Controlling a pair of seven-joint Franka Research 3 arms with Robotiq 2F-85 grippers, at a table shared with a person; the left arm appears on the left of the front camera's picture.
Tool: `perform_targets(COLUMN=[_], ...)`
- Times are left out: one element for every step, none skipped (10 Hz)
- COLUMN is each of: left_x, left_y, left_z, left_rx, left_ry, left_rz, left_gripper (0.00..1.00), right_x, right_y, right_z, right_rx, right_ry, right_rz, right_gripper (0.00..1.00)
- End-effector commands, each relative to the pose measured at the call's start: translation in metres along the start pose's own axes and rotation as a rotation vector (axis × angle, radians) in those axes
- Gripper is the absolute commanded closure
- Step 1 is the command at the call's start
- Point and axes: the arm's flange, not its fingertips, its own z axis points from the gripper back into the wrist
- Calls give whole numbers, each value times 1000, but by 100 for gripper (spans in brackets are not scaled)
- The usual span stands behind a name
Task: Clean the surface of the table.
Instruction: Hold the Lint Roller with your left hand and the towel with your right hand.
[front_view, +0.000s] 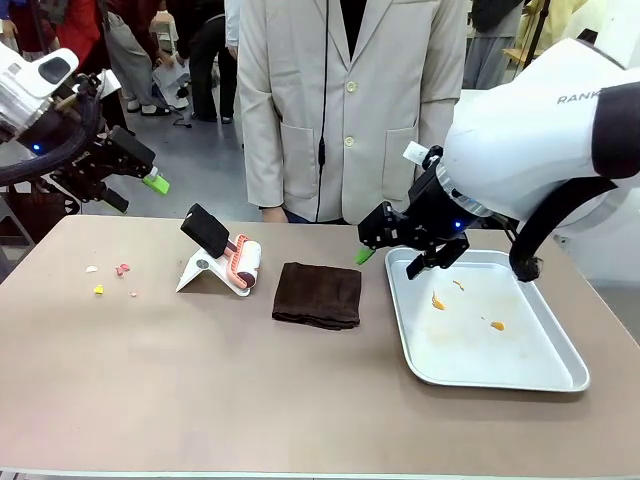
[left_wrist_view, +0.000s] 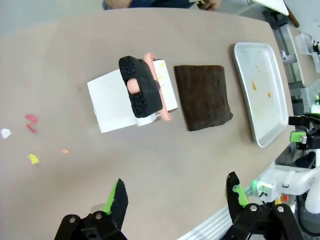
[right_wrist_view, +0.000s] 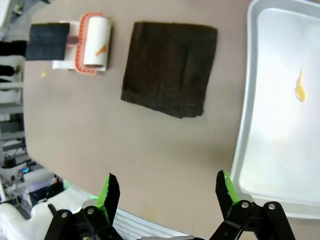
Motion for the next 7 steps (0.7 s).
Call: perform_targets(left_x=[-2, -2, 0, 8, 21, 33, 44], left_y=[1, 1, 1, 0, 1, 6, 10], left_z=[3, 3, 0, -6, -13, -21, -30], left_rx=[-6, -6, -2, 11, 1, 6, -1], left_ry=[9, 9, 1, -8, -9, -20, -10], left_rz=[6, 6, 2, 18, 27, 35, 42], left_gripper=[0, 0, 0, 0, 0, 0, 0], right_x=[-2, 0, -9, 3, 22, 40, 55], right_y=[4, 0, 2, 9, 17, 25, 32], right_z=[-2, 0, 1, -9, -24, -44, -61], right_rx=[-17, 0, -59, -52, -73, -88, -136], right_ry=[1, 0, -73, -76, -83, -52, -48], right_rz=[13, 0, -45, -40, -86, -85, -119], right_gripper=[0, 0, 0, 0, 0, 0, 0])
